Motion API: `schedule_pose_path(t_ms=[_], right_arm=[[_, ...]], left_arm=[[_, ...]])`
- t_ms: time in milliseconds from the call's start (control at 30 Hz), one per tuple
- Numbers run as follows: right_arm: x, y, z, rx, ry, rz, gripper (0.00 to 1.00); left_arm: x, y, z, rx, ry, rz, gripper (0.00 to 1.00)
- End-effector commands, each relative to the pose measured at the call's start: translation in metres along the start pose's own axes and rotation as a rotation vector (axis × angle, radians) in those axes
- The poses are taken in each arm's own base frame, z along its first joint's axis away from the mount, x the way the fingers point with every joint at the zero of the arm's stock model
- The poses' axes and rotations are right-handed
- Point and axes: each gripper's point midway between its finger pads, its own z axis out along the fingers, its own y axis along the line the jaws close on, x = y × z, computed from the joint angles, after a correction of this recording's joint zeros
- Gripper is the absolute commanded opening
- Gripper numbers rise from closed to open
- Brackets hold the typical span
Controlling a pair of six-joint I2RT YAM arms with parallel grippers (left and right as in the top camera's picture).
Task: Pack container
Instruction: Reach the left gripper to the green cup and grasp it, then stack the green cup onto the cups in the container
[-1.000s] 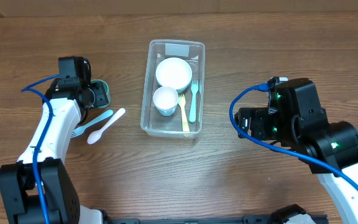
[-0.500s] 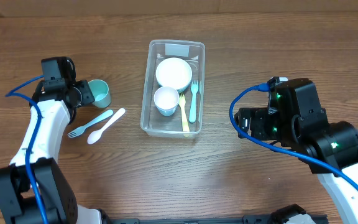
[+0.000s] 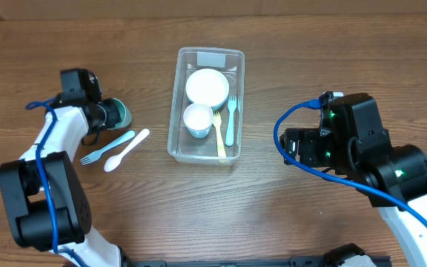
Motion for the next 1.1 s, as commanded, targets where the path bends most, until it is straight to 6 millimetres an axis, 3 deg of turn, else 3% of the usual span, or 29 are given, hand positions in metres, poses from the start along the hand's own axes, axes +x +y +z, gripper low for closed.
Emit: schedule_pose_path(t_ms=[0,67,133,167,233,267,333,433,533,633,733,900,1067], right_arm=[[-0.002,-0.001,-0.001,0.006,-0.011,-0.001,1.00],[-0.002,-0.001,-0.001,0.006,-0.011,-0.001,1.00],[-0.002,-0.001,-0.001,0.006,-0.011,-0.001,1.00],[-0.002,-0.001,-0.001,0.006,-0.011,-0.001,1.00],[-0.002,-0.001,-0.001,0.006,-0.011,-0.001,1.00],[-0.002,-0.001,-0.001,0.006,-0.011,-0.001,1.00],[-0.002,-0.001,-0.001,0.006,-0.011,-0.001,1.00],[-0.002,-0.001,-0.001,0.006,-0.011,-0.001,1.00],[-0.002,-0.001,-0.001,0.006,-0.011,-0.001,1.00],[-0.002,-0.001,-0.001,0.006,-0.011,-0.001,1.00],[-0.002,-0.001,-0.001,0.006,-0.011,-0.001,1.00],[-0.002,-0.001,-0.001,0.006,-0.011,-0.001,1.00],[-0.002,-0.001,-0.001,0.006,-0.011,-0.001,1.00]], left_arm=[[-0.068,-0.035,-0.101,0.083,-0.252,0.051,0.04],[-0.078,-0.059,-0.152,0.123,-0.348,0.094,0.04],[-0.071,-0.105,-0.213,0.208,-0.456,0.194,0.04],[-0.061,-0.128,-0.229,0.247,-0.476,0.256,0.04],[-0.032,-0.174,-0.239,0.318,-0.455,0.381,0.04],[-0.013,-0.199,-0.235,0.354,-0.416,0.441,0.04],[0.007,-0.228,-0.214,0.364,-0.345,0.493,0.04],[0.020,-0.244,-0.177,0.318,-0.193,0.542,0.04],[0.018,-0.233,-0.153,0.183,-0.125,0.551,0.04],[0.029,-0.223,-0.137,0.123,-0.046,0.563,0.04],[0.034,-0.221,-0.128,0.106,-0.015,0.570,0.04],[0.059,-0.220,-0.091,0.061,0.104,0.604,0.04],[0.055,-0.214,-0.086,-0.002,0.089,0.593,0.04]])
